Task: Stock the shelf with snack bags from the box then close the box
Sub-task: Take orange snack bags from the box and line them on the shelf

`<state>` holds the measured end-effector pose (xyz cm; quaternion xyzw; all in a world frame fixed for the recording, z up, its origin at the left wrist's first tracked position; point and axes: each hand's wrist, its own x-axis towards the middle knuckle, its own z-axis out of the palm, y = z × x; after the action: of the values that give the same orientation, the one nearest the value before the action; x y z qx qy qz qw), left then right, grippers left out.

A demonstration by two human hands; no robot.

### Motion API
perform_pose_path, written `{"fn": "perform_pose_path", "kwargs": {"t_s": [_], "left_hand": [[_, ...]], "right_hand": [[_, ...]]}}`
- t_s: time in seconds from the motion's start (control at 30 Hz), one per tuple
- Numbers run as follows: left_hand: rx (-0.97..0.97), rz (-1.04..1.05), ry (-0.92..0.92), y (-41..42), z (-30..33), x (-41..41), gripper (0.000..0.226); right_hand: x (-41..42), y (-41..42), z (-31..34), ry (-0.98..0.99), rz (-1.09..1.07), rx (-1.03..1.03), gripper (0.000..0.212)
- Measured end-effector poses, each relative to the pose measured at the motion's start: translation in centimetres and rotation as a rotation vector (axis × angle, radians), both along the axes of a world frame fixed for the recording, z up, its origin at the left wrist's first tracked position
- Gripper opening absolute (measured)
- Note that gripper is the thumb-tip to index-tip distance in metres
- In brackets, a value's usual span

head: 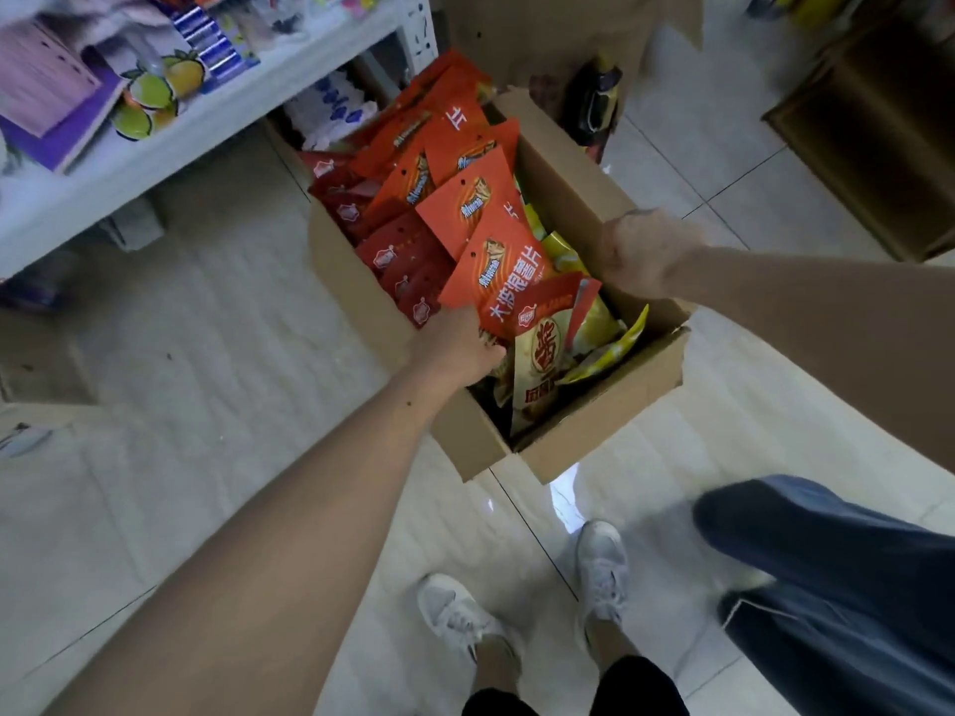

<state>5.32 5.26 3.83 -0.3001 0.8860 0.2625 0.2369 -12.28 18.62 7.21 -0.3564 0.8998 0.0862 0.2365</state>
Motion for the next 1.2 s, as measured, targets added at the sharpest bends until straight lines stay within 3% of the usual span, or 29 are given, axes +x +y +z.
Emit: {"fn": "perform_pose_path", "kwargs": {"t_s": [0.17, 0.37, 0.53, 0.77, 1.0, 1.2], "left_hand": [[0.019, 0.058, 0.016, 0.0, -4.9, -0.4, 0.043], [-0.003, 0.195, 0.011, -1.2, -9.4, -1.5, 0.053], [-0.03, 0.207, 0.05, -1.8, -11.3, -2.5, 0.05], [-0.084, 0.233, 0.082, -2.6, -12.2, -3.4, 0.051], [-0.089, 0.272, 0.123, -3.8, -11.3, -4.8, 0.051], [-0.021, 0.413, 0.176, -5.0, -10.9, -7.3, 0.051]], "right_hand": [[-1.3, -0.6, -4.1, -0.023, 0.037, -0.006, 0.027], [-3.1, -3.7, -8.4, -0.192, -0.035, -0.212, 0.051], [-4.0, -6.9, -10.9, -0.398, -0.136, -0.21, 0.072], [-5.3, -9.0, -12.2, -0.496, -0.168, -0.22, 0.065], [-7.9, -8.0, -11.4, -0.392, -0.16, -0.263, 0.053], [-10.2, -6.1, -11.0, -0.18, -0.3, -0.502, 0.046]]}}
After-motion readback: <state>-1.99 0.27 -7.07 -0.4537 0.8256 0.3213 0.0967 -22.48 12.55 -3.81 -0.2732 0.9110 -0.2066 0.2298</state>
